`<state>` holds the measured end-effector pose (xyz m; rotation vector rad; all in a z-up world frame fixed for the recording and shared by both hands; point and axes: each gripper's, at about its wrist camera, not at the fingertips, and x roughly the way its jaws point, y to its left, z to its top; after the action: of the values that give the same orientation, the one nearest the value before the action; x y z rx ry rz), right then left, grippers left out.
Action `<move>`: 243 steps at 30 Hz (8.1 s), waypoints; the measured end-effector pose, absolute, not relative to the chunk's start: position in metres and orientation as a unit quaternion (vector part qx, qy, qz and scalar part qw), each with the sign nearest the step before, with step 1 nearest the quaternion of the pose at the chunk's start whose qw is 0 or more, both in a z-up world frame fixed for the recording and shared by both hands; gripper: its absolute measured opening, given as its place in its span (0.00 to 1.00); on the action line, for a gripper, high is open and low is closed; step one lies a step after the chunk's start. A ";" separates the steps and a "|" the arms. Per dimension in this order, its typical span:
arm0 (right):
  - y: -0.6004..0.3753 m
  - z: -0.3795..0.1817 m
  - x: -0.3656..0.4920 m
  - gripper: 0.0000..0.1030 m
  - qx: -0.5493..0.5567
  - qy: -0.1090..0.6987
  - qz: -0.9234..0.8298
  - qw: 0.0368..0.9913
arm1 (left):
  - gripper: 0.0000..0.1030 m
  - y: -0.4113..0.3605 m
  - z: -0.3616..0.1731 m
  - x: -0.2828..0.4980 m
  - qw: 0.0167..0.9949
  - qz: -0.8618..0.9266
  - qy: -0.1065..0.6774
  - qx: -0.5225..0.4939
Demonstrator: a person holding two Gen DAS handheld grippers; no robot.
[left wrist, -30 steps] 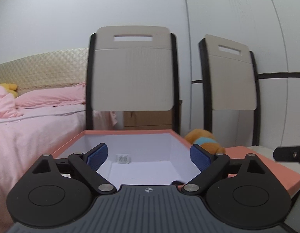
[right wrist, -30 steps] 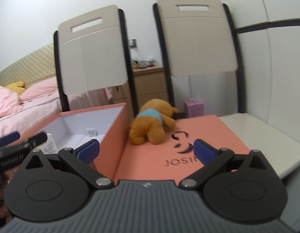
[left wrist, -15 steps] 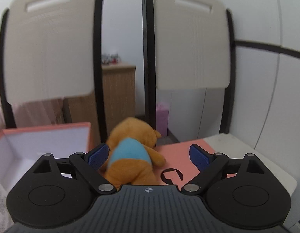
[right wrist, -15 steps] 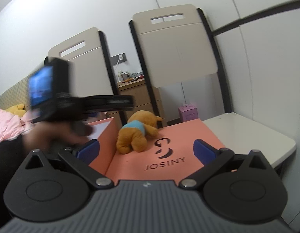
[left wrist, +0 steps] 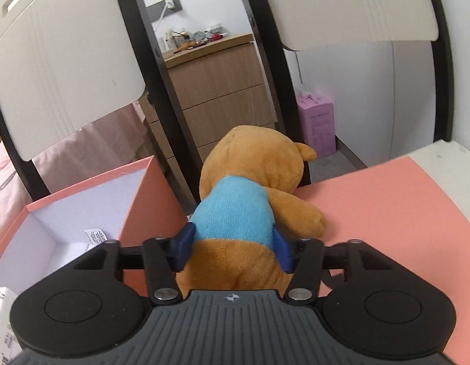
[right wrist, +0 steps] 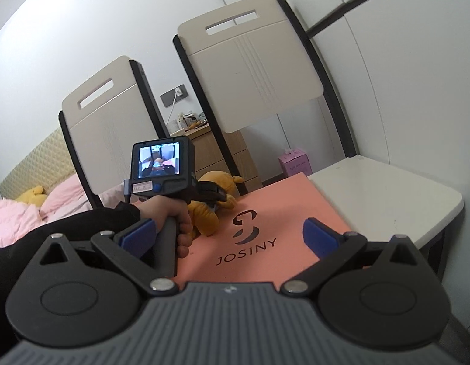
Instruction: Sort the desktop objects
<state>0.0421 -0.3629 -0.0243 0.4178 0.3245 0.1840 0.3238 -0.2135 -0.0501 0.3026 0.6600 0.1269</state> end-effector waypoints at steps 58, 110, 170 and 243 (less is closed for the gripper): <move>-0.250 -0.038 0.131 1.00 0.154 0.120 0.134 0.971 | 0.88 0.029 0.012 0.187 0.980 0.063 0.185 0.040; -0.226 -0.037 0.102 1.00 0.120 0.089 0.104 0.983 | 0.91 0.043 -0.045 0.077 0.990 0.043 0.137 -0.001; -0.368 0.036 -0.064 1.00 0.118 0.081 0.050 0.989 | 0.91 -0.032 -0.050 -0.002 0.977 -0.034 0.209 -0.033; -0.387 -0.099 0.146 1.00 0.079 0.231 0.117 0.963 | 0.91 -0.048 -0.126 0.071 0.963 -0.156 0.219 0.007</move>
<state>0.1456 -0.3875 -0.0993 0.1590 0.4674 0.2370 0.0712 -0.0482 -0.1265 0.0138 0.4439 -0.3150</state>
